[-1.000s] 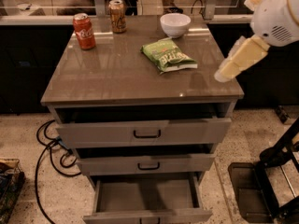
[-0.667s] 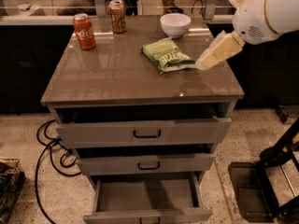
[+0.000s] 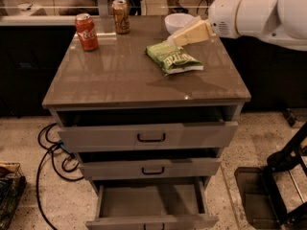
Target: Place coke can into bottom drawer
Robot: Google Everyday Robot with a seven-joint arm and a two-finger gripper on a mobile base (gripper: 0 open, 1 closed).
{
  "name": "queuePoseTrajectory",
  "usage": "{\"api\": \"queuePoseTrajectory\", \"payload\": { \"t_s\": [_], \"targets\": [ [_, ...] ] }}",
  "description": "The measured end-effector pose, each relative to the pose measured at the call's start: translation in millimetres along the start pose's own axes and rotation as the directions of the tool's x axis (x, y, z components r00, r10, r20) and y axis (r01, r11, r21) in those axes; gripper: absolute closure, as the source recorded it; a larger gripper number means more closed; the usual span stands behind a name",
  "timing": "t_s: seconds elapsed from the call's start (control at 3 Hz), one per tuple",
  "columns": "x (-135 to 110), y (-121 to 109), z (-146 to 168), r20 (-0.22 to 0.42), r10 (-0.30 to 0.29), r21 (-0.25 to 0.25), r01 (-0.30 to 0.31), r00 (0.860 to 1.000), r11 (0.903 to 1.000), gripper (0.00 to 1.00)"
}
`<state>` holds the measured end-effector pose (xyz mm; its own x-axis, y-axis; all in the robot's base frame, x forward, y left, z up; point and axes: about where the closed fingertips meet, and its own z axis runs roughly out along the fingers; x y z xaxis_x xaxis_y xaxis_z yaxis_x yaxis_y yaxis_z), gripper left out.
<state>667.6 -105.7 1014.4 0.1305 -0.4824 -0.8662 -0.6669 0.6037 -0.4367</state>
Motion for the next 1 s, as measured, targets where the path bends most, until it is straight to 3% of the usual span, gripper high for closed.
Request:
{"api": "queuePoseTrajectory", "payload": {
  "t_s": [0.33,0.67,1.0],
  "targets": [
    [-24,-4,24,0.121,0.037,0.016,-0.039,0.992,0.9991,0.00],
    [-24,-4,24,0.121,0.037,0.016,-0.039,0.992,0.9991,0.00],
    [-20,1,48,0.134,0.067,0.018,-0.070,0.989,0.9974,0.00]
  ]
}}
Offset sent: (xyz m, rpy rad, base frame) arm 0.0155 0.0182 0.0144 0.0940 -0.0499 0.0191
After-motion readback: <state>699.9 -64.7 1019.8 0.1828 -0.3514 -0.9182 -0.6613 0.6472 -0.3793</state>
